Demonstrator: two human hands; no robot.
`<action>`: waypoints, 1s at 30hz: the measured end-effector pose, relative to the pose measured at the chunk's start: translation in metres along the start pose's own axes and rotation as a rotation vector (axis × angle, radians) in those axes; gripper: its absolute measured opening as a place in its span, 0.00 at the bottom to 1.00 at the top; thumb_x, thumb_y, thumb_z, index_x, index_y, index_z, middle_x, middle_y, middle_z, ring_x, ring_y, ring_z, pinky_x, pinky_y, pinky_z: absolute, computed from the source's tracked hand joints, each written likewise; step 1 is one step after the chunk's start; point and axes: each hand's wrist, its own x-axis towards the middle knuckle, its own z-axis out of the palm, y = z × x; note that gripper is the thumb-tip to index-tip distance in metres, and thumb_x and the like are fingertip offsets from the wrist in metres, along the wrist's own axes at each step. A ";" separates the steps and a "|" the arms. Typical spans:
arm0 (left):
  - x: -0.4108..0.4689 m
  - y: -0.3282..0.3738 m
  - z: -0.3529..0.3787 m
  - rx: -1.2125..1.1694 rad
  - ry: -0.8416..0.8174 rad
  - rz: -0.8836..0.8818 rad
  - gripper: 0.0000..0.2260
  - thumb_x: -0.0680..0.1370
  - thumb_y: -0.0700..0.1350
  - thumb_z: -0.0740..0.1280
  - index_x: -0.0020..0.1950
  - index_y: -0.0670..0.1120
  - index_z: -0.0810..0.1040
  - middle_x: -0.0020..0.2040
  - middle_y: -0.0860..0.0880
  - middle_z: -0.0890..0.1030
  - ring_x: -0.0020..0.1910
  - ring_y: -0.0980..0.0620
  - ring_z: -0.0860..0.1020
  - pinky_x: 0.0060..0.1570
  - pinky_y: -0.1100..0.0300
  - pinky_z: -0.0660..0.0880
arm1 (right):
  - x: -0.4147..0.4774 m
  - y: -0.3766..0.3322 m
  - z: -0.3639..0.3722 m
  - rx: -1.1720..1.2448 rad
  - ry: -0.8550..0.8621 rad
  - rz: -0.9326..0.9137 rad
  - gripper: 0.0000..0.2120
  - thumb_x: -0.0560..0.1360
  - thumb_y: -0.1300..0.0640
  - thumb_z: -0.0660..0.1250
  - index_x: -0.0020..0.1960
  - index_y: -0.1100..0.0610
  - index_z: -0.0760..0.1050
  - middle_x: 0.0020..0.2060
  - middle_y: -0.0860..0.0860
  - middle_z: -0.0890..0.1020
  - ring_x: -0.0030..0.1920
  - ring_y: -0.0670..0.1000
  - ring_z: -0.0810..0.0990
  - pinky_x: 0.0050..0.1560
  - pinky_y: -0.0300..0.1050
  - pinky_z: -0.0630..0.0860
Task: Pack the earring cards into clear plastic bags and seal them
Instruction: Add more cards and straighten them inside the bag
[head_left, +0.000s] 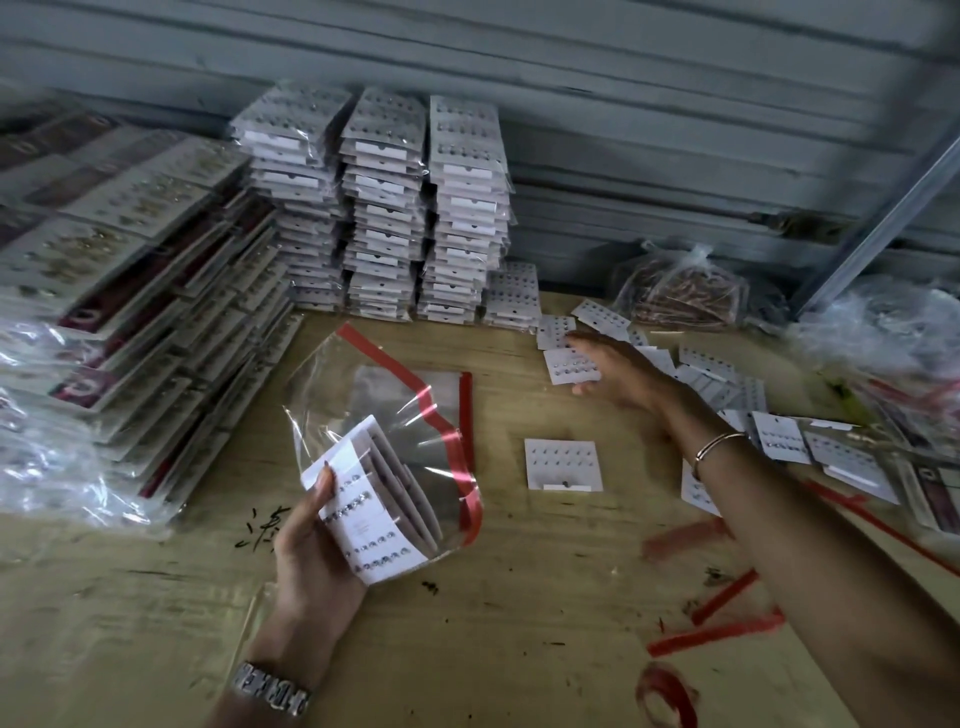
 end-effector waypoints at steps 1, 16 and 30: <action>0.001 0.000 -0.001 0.001 0.003 0.005 0.19 0.79 0.53 0.58 0.54 0.47 0.86 0.51 0.44 0.86 0.49 0.46 0.85 0.47 0.51 0.82 | 0.004 0.002 0.000 0.024 -0.022 0.014 0.38 0.74 0.56 0.73 0.79 0.53 0.58 0.77 0.54 0.62 0.76 0.55 0.61 0.73 0.48 0.59; 0.004 -0.002 -0.002 -0.022 -0.039 -0.005 0.24 0.82 0.50 0.49 0.53 0.47 0.86 0.47 0.46 0.86 0.47 0.47 0.85 0.47 0.53 0.82 | 0.011 0.019 0.007 0.280 0.157 -0.037 0.47 0.67 0.57 0.79 0.78 0.55 0.56 0.65 0.55 0.74 0.66 0.54 0.72 0.60 0.42 0.67; 0.003 -0.002 -0.001 0.005 -0.033 -0.005 0.25 0.83 0.50 0.48 0.50 0.48 0.87 0.46 0.47 0.86 0.45 0.49 0.85 0.45 0.54 0.82 | -0.086 -0.016 0.039 0.394 0.145 -0.353 0.44 0.63 0.44 0.77 0.74 0.53 0.65 0.59 0.47 0.76 0.60 0.46 0.75 0.61 0.32 0.69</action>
